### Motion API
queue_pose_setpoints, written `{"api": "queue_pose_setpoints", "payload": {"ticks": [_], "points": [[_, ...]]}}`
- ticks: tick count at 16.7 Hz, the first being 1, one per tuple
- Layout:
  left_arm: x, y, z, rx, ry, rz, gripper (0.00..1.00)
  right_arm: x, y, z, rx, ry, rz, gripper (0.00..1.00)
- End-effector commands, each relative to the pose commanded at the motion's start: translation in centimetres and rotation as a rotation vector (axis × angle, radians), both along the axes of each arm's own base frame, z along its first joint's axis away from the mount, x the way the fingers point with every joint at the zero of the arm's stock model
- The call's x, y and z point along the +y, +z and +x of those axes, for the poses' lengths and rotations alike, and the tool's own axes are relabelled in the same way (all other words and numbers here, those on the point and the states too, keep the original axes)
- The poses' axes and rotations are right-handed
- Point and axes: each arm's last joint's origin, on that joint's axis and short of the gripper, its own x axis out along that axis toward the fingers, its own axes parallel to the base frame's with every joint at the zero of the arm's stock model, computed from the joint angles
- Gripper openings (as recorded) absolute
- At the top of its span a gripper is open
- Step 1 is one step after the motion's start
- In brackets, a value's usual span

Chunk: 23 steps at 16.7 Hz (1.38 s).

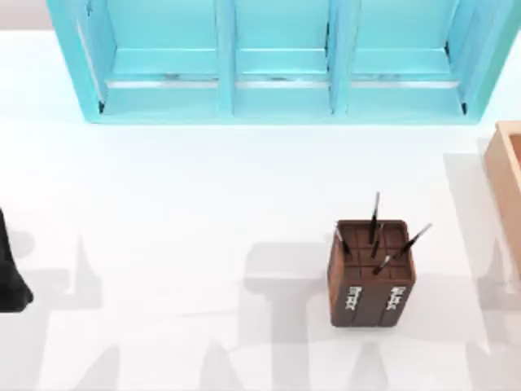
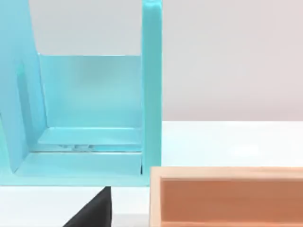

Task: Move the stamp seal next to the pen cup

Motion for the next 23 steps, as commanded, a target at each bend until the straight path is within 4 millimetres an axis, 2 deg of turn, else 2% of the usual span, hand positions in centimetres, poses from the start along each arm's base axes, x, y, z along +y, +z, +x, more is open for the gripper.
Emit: {"api": "queue_pose_setpoints", "payload": {"ticks": [3, 5, 8, 11, 14, 16, 20, 23], "points": [[0.0, 0.2, 0.0, 0.009, 0.002, 0.002, 1.00, 0.0, 0.0, 0.0, 0.000, 0.000, 0.000, 1.00], [0.1, 1.1, 0.0, 0.052, 0.010, 0.009, 1.00, 0.0, 0.0, 0.0, 0.000, 0.000, 0.000, 1.00], [0.4, 4.0, 0.4, 0.176, 0.031, 0.028, 1.00, 0.0, 0.0, 0.0, 0.000, 0.000, 0.000, 1.00], [0.9, 7.8, 2.2, 0.374, 0.052, 0.050, 1.00, 0.0, 0.0, 0.0, 0.000, 0.000, 0.000, 1.00], [1.7, 10.8, 6.0, 0.643, 0.063, 0.064, 1.00, 0.0, 0.0, 0.0, 0.000, 0.000, 0.000, 1.00], [2.6, 11.8, 9.4, 0.841, 0.060, 0.066, 1.00, 0.0, 0.0, 0.0, 0.000, 0.000, 0.000, 1.00], [4.6, 11.4, 16.4, 1.201, 0.037, 0.054, 1.00, 0.0, 0.0, 0.0, 0.000, 0.000, 0.000, 1.00], [6.2, 10.5, 20.4, 1.391, 0.014, 0.039, 1.00, 0.0, 0.0, 0.0, 0.000, 0.000, 0.000, 1.00]]}}
